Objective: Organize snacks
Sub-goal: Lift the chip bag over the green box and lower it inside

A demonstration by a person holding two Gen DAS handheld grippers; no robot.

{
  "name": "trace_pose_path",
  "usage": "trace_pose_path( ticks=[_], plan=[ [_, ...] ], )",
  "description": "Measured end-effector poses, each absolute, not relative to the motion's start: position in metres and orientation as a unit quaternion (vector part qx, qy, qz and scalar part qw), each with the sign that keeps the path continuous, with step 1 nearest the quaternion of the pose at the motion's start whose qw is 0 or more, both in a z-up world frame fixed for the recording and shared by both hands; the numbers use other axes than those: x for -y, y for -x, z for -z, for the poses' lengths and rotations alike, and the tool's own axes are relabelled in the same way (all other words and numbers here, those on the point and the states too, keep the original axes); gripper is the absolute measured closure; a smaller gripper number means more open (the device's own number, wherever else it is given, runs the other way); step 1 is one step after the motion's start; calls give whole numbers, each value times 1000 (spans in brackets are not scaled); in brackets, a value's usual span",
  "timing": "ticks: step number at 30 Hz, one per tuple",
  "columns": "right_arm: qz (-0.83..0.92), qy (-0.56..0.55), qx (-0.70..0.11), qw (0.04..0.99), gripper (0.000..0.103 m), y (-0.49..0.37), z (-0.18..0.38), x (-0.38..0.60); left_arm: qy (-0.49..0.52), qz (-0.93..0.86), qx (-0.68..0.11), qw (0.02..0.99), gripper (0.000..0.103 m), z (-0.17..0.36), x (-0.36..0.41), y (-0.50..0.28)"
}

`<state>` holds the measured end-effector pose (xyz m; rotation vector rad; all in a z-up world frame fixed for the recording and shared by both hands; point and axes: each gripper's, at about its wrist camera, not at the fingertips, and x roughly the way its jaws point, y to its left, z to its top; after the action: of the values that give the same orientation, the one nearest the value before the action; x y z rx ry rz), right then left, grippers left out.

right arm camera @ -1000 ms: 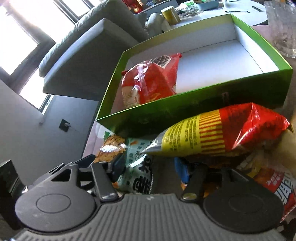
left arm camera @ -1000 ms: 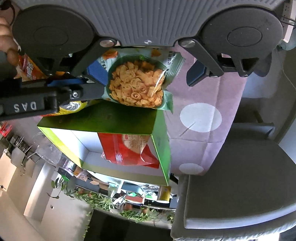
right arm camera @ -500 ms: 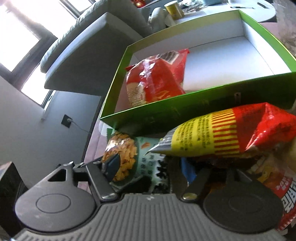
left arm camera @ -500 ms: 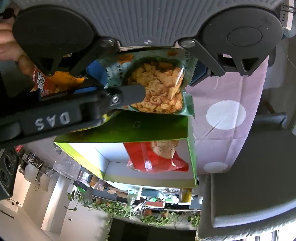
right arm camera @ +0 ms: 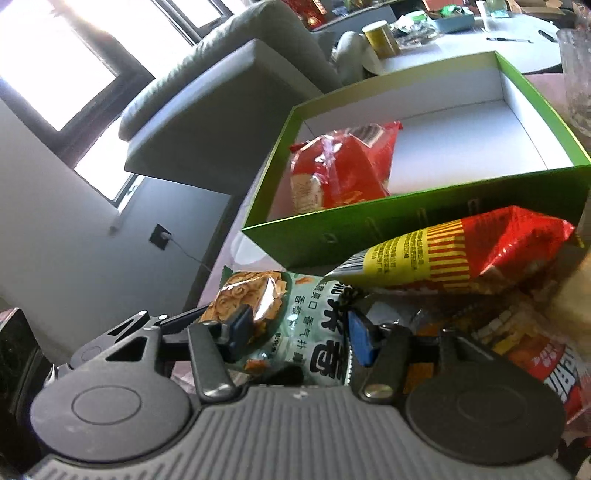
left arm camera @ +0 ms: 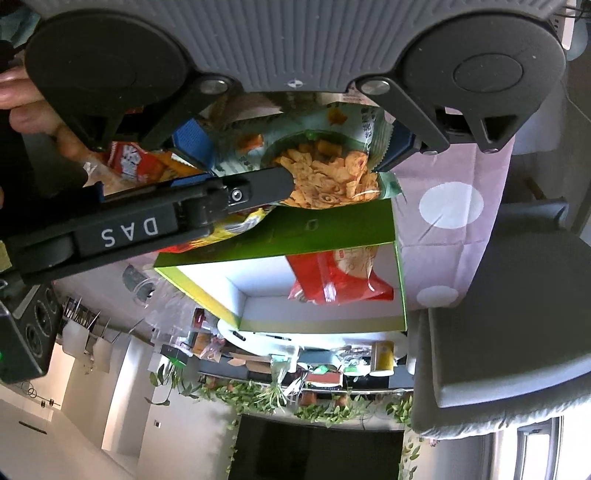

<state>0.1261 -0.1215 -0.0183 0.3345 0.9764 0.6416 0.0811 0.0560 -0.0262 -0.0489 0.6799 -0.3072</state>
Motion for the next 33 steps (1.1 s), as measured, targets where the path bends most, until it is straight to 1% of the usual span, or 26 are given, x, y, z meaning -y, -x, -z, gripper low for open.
trace_pose_path(
  ticks=[8,14,26,33],
  plan=[
    [-323,-166,-429,827,25,-115,3,132,-1,152,-311,938,11,9,-43,-65],
    [-324,-168,-402,840,25,-115,-11,144,-15,163,-289,943,11,-8,-26,-69],
    [-306,-170,-331,877,25,-144,-50,180,-45,184,-240,952,10,-48,16,-111],
    [-293,-148,-305,894,25,-168,-55,192,-25,193,-243,950,10,-52,31,-148]
  ],
)
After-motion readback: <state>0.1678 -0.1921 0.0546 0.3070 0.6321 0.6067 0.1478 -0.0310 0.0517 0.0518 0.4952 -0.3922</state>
